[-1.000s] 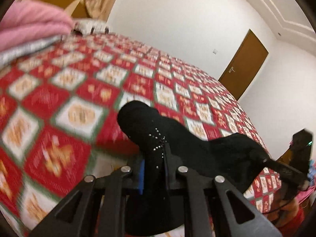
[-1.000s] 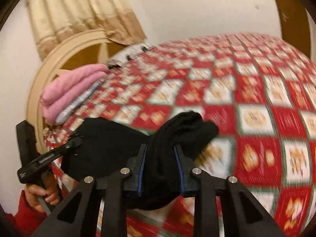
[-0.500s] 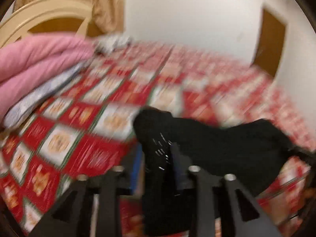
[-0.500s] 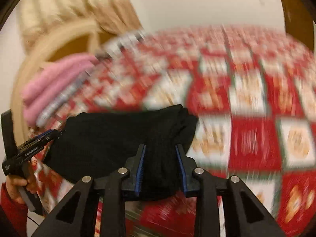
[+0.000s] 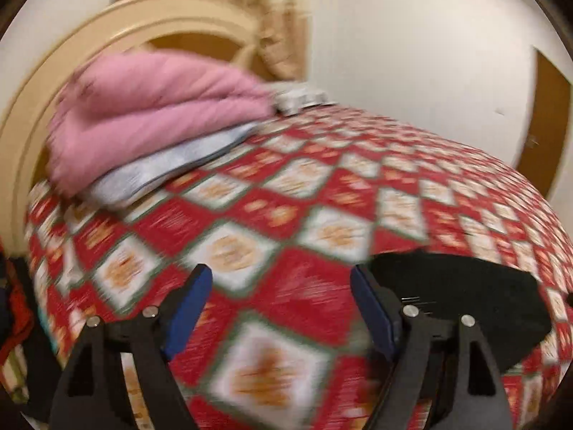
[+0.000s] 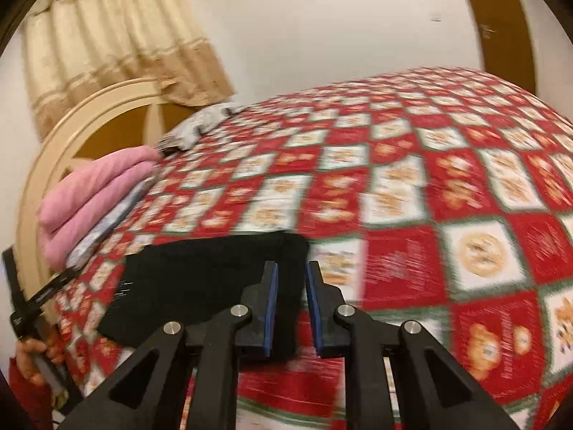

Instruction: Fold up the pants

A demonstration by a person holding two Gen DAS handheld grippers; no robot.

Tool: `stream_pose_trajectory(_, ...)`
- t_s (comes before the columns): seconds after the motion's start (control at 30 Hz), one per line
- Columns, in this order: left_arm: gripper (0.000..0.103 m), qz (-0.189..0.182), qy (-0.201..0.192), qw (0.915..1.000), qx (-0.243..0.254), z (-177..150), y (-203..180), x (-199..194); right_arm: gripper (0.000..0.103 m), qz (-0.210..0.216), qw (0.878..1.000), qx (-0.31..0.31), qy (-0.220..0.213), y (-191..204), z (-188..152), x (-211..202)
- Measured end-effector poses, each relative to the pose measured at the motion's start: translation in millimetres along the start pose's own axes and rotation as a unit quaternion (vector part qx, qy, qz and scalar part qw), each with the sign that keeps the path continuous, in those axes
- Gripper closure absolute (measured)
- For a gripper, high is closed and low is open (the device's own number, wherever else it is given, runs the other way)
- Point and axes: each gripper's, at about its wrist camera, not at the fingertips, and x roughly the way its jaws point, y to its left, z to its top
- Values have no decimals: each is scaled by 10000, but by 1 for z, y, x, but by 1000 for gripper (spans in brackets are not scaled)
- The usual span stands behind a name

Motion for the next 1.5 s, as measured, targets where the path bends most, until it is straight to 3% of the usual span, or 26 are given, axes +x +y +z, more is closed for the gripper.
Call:
stream_pose_trajectory(0.07,22,-327,-118,9985,417,-1,-37,-1,86,140,9991,-392,31,29,3,8)
stream_pose_trajectory(0.17,22,-438,-26,9958,810,-10,-78,13,86,13,9968,-721,346,53,-3,32)
stream_pose_trajectory(0.3,22,-325,589,9946,786,-32,-96,44,86,-277,9940,-392,987,41,-23,81)
stream_pose_trajectory(0.37,21,-207,728,9943,745,-42,-95,52,86,-370,9951,-715,569,41,-31,83)
stream_pose_trajectory(0.5,17,-279,783,9952,509,-48,-85,53,85,-673,9905,-1082,525,52,-36,85)
stream_pose_trajectory(0.7,12,-23,691,9960,574,-51,-91,50,84,-760,9890,-1177,483,57,-37,82)
stream_pose_trajectory(0.83,12,17,695,9964,491,-52,-91,42,71,-881,9851,-1359,571,65,-38,78)
stream_pose_trajectory(0.9,12,-8,685,9965,471,-55,-91,31,47,-820,9887,-1135,526,71,-42,63)
stream_pose_trajectory(0.93,12,-18,665,9966,477,-56,-91,28,28,-754,9906,-1025,495,73,-43,57)
stream_pose_trajectory(0.97,12,-24,633,9968,498,-57,-92,23,20,-657,9930,-877,452,77,-47,49)
stream_pose_trajectory(1.07,12,-36,573,9971,495,-61,-94,10,20,-488,9953,-732,403,90,-59,30)
stream_pose_trajectory(1.17,12,-91,547,9971,516,-65,-96,0,20,-599,9948,-706,417,97,-70,18)
stream_pose_trajectory(1.33,12,56,467,9961,749,-75,-97,-22,20,-553,9969,-205,530,86,-84,1)
stream_pose_trajectory(1.5,2,91,118,9970,761,-82,-93,-62,20,-391,9987,159,285,84,-95,-35)
